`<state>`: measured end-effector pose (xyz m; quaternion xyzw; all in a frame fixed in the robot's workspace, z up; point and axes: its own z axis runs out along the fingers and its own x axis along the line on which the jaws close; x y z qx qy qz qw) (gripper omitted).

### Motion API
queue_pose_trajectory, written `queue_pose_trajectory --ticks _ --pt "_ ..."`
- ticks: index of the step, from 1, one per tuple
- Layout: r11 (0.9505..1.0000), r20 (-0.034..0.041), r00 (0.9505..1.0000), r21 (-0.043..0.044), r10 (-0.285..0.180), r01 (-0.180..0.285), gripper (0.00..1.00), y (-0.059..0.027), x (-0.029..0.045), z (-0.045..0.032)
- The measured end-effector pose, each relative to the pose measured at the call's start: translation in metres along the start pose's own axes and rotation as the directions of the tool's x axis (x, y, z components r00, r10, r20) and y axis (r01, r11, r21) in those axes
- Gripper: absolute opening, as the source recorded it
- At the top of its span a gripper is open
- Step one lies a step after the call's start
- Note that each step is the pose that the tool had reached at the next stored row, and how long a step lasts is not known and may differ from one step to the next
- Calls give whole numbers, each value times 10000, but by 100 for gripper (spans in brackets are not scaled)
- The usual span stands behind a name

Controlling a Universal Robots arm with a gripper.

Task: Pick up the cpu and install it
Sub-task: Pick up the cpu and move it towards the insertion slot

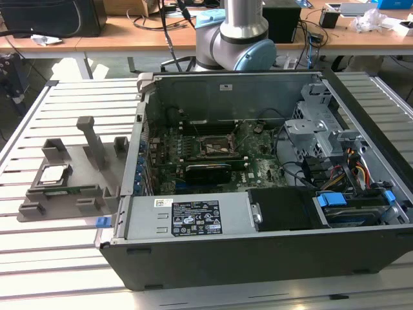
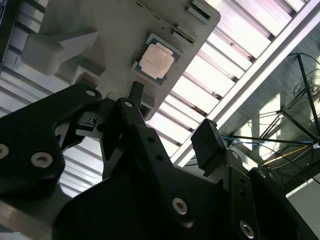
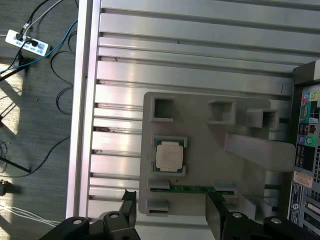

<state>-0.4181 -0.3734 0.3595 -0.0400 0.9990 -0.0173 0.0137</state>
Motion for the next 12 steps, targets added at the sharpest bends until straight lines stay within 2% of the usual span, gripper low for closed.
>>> queue_pose_trajectory --ticks 12 --pt "10000 0 10000 0 0 0 66 1 1 39"
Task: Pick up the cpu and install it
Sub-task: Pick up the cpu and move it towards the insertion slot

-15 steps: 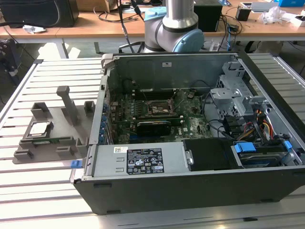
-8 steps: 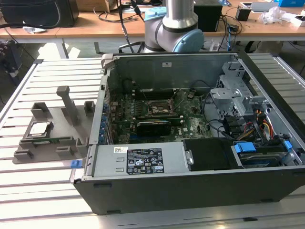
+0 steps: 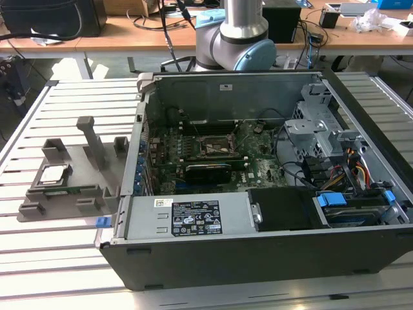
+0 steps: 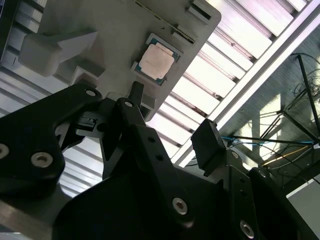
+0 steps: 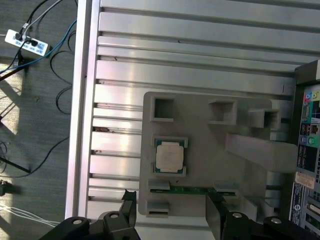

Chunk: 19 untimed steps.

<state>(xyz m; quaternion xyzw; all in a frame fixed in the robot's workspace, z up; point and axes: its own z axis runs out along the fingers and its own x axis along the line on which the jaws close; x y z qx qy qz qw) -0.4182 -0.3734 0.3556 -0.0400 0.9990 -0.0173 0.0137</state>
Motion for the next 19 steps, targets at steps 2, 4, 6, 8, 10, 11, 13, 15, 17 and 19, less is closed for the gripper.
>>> queue_pose_trajectory --ticks 2,4,6,8,10,11,13,15,17,19 --pt "10000 0 10000 0 0 0 66 0 0 6" --pt "10000 0 10000 0 0 0 66 0 0 12" --pt "10000 0 10000 0 0 0 66 1 1 22" --pt "10000 0 10000 0 0 0 66 1 1 31" --pt "10000 0 10000 0 0 0 66 1 1 36" --pt "10000 0 10000 0 0 0 66 1 1 39" --pt "10000 0 10000 0 0 0 66 2 1 47" --pt "10000 0 10000 0 0 0 66 2 1 54" --pt "10000 0 10000 0 0 0 66 2 1 62" --pt "10000 0 10000 0 0 0 66 3 2 70"
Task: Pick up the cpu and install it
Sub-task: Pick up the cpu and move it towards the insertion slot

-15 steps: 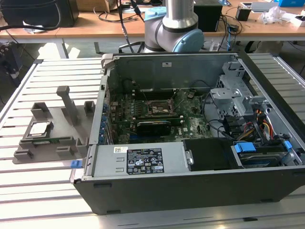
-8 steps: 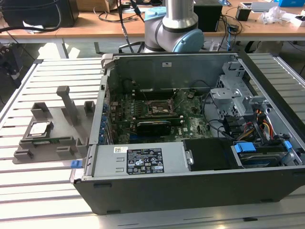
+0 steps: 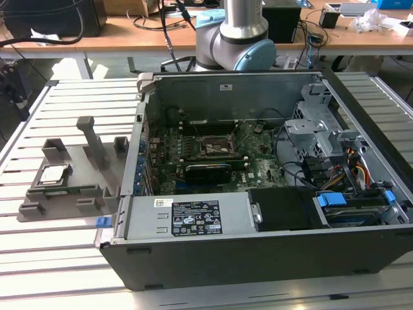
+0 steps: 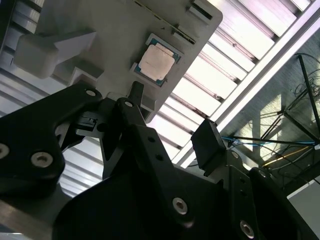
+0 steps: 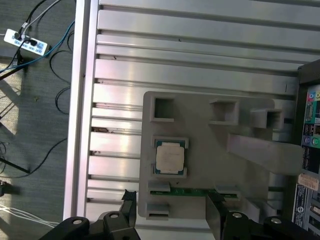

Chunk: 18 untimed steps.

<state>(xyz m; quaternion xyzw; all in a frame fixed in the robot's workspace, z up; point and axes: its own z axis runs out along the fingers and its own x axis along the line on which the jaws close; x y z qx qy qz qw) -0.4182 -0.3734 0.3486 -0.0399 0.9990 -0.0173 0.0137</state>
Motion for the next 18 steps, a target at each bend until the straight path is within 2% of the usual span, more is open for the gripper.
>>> queue_pose_trajectory --ticks 18 --pt "10000 0 10000 0 -1 1 66 3 2 84"
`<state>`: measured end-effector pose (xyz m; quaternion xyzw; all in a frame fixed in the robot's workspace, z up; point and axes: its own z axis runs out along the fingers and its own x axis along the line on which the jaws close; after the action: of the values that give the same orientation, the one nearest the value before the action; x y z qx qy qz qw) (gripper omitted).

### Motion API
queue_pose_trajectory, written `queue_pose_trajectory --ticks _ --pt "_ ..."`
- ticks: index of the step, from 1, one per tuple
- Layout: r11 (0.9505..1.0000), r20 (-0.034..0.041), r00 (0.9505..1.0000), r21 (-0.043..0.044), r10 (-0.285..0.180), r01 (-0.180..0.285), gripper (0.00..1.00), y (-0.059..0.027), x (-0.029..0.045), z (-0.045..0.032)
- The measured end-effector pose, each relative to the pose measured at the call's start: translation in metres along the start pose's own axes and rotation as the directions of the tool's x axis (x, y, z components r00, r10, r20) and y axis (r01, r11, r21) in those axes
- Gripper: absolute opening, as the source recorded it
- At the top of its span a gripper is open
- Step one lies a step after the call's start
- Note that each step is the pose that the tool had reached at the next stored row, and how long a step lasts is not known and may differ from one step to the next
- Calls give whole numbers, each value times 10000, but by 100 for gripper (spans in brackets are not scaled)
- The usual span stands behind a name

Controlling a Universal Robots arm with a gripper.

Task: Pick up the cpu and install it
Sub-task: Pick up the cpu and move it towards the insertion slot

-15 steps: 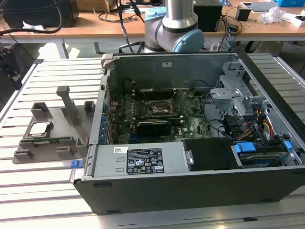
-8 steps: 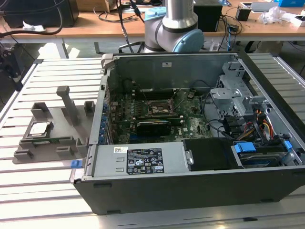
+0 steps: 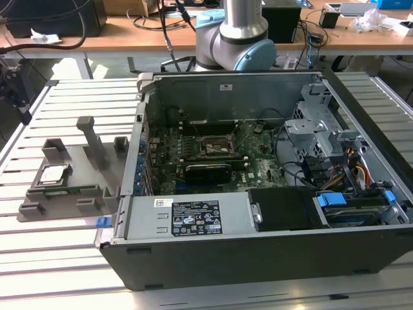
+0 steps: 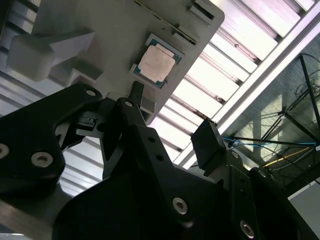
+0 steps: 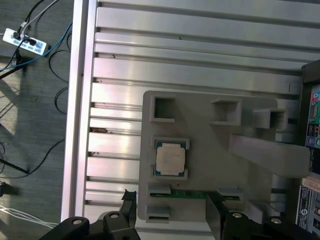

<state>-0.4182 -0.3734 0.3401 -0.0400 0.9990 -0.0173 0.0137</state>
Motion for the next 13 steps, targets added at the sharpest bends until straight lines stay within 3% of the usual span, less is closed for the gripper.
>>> queue_pose_trajectory --ticks 13 --pt "10000 0 10000 0 0 0 66 3 2 71"
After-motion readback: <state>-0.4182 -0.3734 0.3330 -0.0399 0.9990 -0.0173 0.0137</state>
